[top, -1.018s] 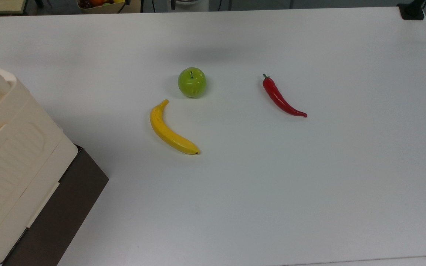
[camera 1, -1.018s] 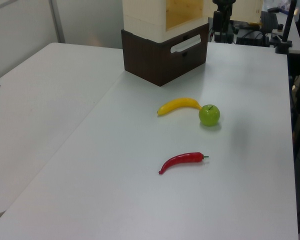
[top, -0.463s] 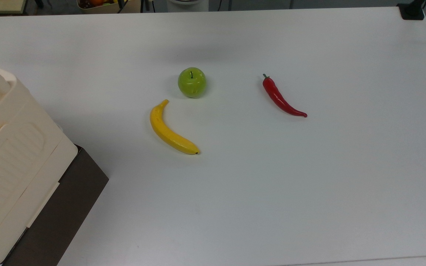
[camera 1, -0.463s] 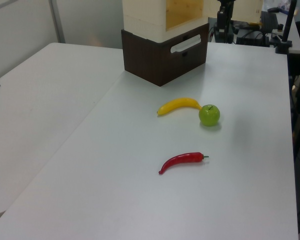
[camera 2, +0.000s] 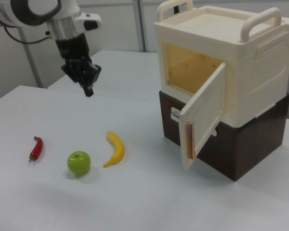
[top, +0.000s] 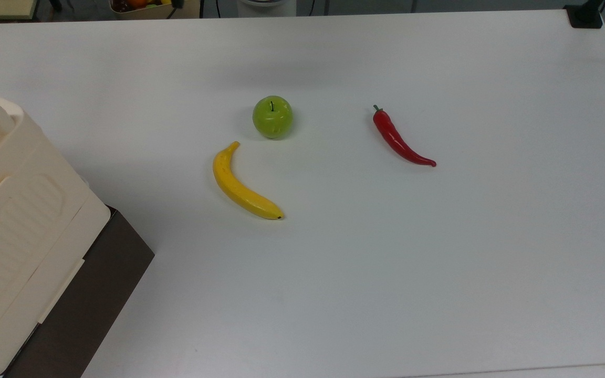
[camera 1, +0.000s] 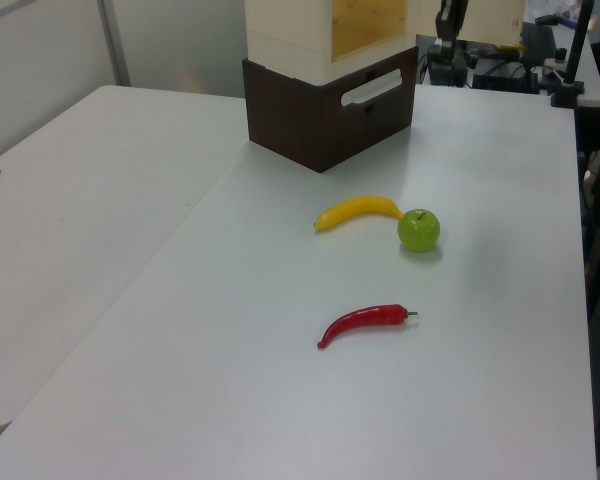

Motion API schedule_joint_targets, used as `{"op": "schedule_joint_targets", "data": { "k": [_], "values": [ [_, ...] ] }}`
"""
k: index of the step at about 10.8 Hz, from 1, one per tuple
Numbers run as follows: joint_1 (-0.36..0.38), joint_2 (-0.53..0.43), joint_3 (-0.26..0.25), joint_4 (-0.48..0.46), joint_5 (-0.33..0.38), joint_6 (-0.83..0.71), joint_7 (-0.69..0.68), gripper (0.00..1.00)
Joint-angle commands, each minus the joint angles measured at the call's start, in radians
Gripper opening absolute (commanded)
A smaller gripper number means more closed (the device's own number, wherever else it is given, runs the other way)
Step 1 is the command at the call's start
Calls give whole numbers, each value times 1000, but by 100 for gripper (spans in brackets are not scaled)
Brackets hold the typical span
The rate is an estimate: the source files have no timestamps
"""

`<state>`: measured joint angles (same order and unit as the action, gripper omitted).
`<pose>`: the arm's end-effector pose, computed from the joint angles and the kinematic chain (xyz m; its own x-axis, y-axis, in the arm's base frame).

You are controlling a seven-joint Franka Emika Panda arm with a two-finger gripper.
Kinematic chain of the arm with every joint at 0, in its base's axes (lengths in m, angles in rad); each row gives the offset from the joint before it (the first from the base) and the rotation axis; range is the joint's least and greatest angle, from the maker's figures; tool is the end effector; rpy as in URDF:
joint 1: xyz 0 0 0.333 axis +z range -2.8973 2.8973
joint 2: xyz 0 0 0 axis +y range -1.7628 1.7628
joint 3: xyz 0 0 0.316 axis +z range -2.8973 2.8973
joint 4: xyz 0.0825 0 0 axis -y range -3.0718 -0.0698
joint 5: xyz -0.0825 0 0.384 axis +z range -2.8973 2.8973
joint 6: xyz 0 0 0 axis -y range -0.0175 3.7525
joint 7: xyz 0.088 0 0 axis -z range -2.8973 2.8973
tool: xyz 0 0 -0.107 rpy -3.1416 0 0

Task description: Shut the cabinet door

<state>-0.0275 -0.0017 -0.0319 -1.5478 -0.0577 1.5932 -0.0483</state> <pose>0.5554 -0.0391 0.6385 0.9990 -0.0098 0.0442 -0.0125 -0.9981 0.0598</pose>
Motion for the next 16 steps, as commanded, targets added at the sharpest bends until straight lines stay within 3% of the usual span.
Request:
{"op": "schedule_joint_targets", "data": {
  "k": [1, 3, 6, 12, 16],
  "values": [
    [-70, -14, -8, 70, 6, -9, -2, 0],
    [-153, 2, -8, 139, 13, -1, -5, 0],
    [-268, 2, -22, 160, 39, 147, -5, 0],
    [-333, 17, -161, 152, 45, 367, -16, 0],
    [-426, 38, -166, 146, 47, 358, -51, 0]
  ]
}}
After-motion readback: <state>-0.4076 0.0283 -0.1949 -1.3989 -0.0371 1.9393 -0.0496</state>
